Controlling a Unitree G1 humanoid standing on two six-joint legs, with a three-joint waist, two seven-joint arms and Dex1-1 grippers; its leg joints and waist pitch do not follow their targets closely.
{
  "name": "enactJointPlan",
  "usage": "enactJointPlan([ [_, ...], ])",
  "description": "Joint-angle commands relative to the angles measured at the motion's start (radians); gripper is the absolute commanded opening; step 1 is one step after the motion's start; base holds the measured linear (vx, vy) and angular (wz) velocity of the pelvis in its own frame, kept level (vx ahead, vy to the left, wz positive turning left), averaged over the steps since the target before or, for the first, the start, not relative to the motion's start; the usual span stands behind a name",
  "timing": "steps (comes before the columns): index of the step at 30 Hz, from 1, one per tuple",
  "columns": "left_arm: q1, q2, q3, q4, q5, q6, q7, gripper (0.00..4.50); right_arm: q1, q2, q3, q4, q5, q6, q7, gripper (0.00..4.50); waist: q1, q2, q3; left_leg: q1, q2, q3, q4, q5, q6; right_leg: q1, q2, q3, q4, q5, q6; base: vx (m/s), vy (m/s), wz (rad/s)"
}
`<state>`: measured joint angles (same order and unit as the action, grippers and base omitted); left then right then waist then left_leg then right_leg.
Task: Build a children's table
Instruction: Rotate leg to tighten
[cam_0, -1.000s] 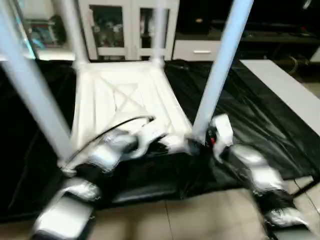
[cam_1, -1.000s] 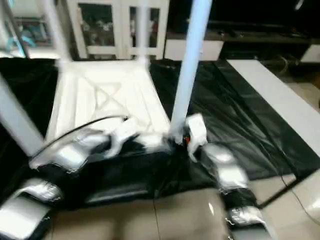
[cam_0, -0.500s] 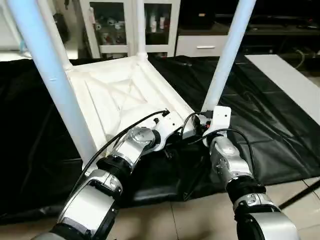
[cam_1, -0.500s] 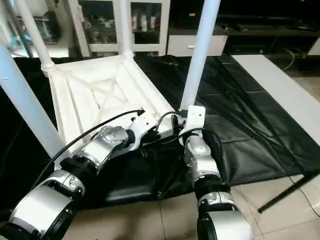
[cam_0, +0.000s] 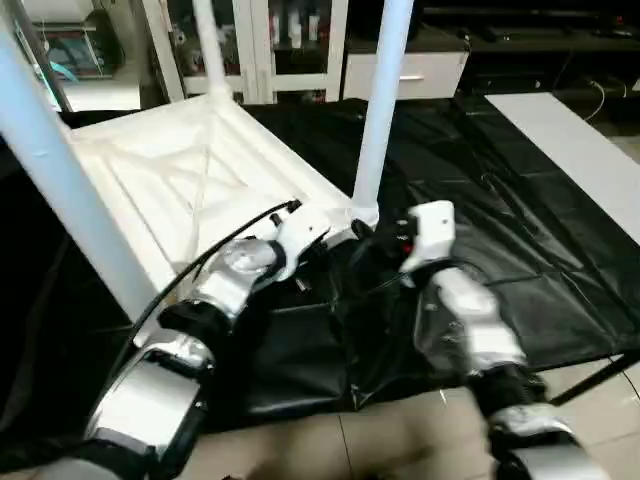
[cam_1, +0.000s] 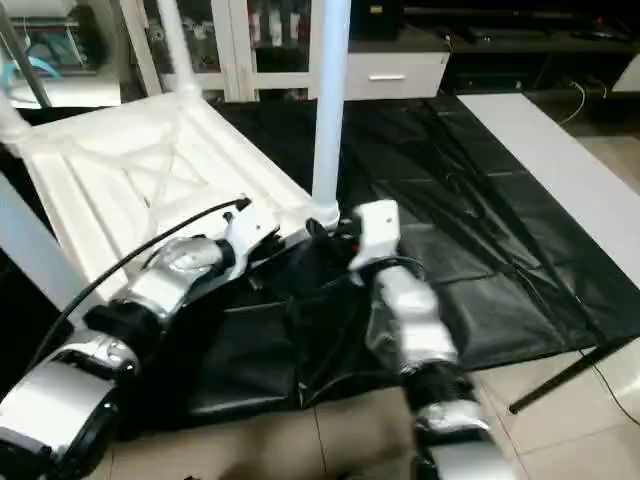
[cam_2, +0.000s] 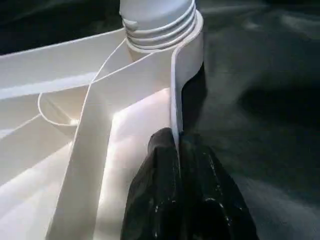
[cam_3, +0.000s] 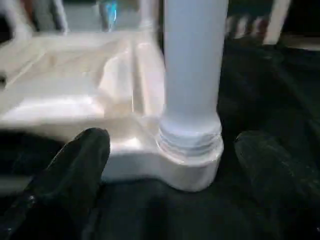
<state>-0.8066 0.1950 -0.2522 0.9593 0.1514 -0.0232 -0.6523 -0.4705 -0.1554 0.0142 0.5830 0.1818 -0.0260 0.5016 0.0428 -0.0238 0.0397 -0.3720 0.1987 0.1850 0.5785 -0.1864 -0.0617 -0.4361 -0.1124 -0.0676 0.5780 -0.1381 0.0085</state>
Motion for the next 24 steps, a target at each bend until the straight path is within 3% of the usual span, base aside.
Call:
enactJointPlan([
  [1,0.036,0.008,-0.022,0.0,-0.015,-0.032,-0.101,0.0,0.026,-0.038,0.019,-0.069,0.008,0.054,0.084,4.43,0.006,-0.013,-0.061,0.009,0.021,0.006,-0.061,-0.198,0.109,0.068,-0.025,0.029,-0.056,-0.212,-0.242,0.0,0.0,0.0],
  [5,0.074,0.061,-0.074,-0.032,-0.013,-0.033,-0.301,0.0,0.094,-0.168,0.073,-0.19,0.021,0.133,0.245,4.43,0.014,-0.012,-0.056,0.016,0.027,0.008,-0.068,-0.271,0.061,0.06,-0.023,0.033,-0.066,-0.311,-0.196,0.0,0.0,0.0],
  [6,0.095,0.084,-0.097,-0.061,-0.022,-0.058,-0.397,0.0,0.113,-0.204,0.084,-0.226,0.027,0.145,0.287,4.43,0.017,-0.008,-0.056,0.018,0.029,0.009,-0.069,-0.275,0.055,0.058,-0.025,0.034,-0.066,-0.311,-0.198,0.0,0.0,0.0],
  [10,0.134,0.138,-0.147,-0.12,-0.016,-0.081,-0.547,0.0,0.176,-0.305,0.116,-0.341,0.058,0.197,0.445,4.43,0.023,-0.004,-0.052,0.028,0.034,0.009,-0.075,-0.333,0.029,0.05,-0.023,0.038,-0.068,-0.317,-0.2,0.0,0.0,0.0],
  [11,0.138,0.144,-0.152,-0.126,-0.018,-0.091,-0.572,0.0,0.184,-0.317,0.118,-0.355,0.067,0.204,0.473,4.43,0.024,-0.004,-0.051,0.032,0.037,0.011,-0.075,-0.35,0.026,0.045,-0.021,0.04,-0.067,-0.306,-0.203,0.0,0.0,0.0],
  [13,0.138,0.144,-0.152,-0.126,-0.018,-0.091,-0.572,0.0,0.184,-0.317,0.118,-0.355,0.067,0.204,0.473,4.43,0.023,-0.005,-0.052,0.029,0.035,0.01,-0.077,-0.36,0.016,0.048,-0.022,0.042,-0.065,-0.304,-0.207,0.0,0.0,0.0],
  [20,0.168,0.158,-0.191,-0.238,-0.055,-0.039,-0.745,0.0,0.15,-0.335,0.156,-0.338,0.071,0.224,0.558,4.43,0.027,-0.009,-0.056,0.023,0.034,0.01,-0.075,-0.309,0.018,0.056,-0.026,0.047,-0.057,-0.276,-0.215,0.0,0.0,0.0],
  [24,0.169,0.154,-0.194,-0.251,-0.048,-0.038,-0.75,0.0,0.126,-0.325,0.169,-0.306,0.046,0.217,0.559,4.43,0.042,-0.008,-0.054,0.032,0.035,0.015,-0.073,-0.299,0.014,0.049,-0.024,0.05,-0.058,-0.276,-0.214,0.0,0.0,0.0],
])
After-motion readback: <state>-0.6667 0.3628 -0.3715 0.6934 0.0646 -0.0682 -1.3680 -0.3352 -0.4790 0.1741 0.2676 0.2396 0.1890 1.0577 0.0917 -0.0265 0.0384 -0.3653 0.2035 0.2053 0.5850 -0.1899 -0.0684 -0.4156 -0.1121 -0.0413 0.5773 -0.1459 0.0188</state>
